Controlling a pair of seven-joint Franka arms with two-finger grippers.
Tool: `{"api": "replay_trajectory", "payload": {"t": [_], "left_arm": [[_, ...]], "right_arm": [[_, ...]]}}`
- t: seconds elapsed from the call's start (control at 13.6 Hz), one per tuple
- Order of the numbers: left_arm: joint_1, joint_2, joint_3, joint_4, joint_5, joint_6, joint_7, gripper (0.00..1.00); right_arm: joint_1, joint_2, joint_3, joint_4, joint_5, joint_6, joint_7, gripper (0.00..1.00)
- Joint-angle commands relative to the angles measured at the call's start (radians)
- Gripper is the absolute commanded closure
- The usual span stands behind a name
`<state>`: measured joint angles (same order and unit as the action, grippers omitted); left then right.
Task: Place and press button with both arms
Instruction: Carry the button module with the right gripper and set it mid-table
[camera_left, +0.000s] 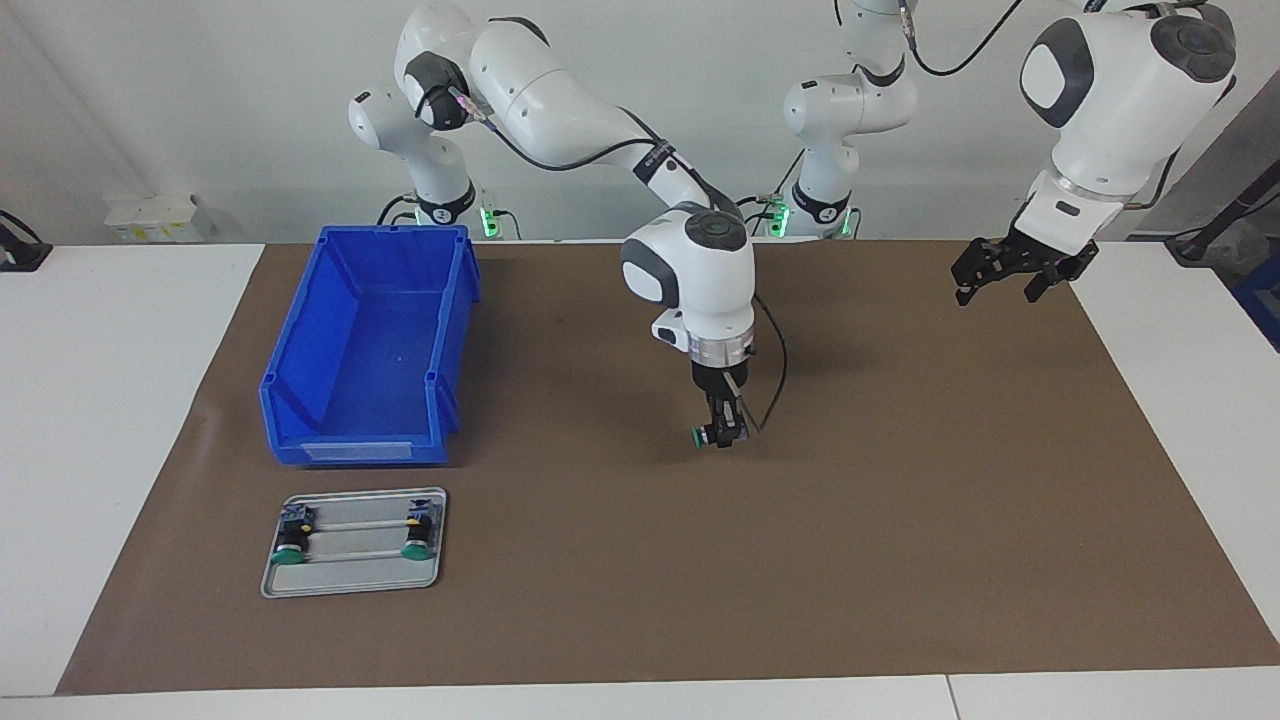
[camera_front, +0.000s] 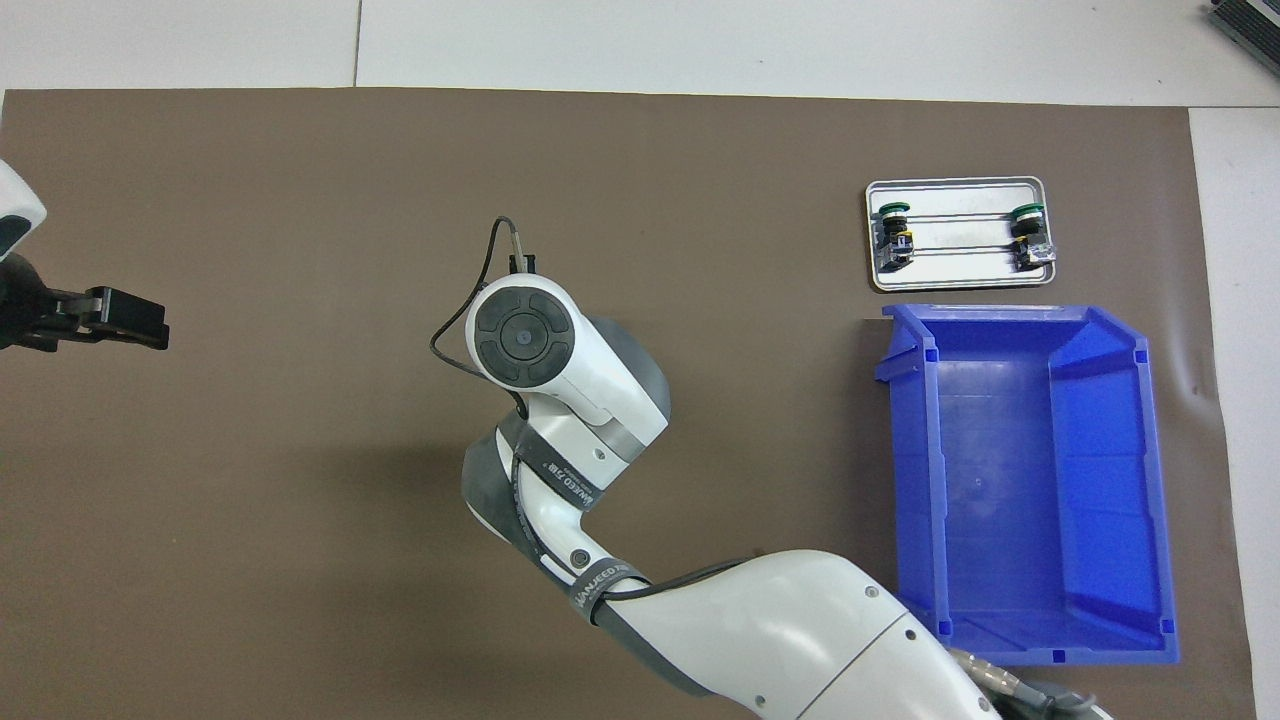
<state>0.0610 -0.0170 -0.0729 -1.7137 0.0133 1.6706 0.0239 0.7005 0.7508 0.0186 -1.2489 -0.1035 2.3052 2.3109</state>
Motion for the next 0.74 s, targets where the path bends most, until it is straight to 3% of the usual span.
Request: {"api": "replay_trajectory", "payload": {"t": [0.0, 0.59, 0.66], "left_arm": [[0.006, -0.018, -0.001, -0.012, -0.009, -0.009, -0.002, 0.0], [0.006, -0.02, -0.001, -0.012, -0.009, -0.009, -0.002, 0.0], [0.006, -0.018, -0.001, -0.012, -0.009, -0.009, -0.002, 0.0]], "right_arm": [[0.029, 0.027, 0.004, 0.023, -0.024, 0.077, 0.041, 1.0], [0.079, 0.09, 0.0, 0.02, -0.104, 0.108, 0.119, 1.0], [0.079, 0.09, 0.0, 0.02, -0.105, 0.109, 0.123, 0.75]]}}
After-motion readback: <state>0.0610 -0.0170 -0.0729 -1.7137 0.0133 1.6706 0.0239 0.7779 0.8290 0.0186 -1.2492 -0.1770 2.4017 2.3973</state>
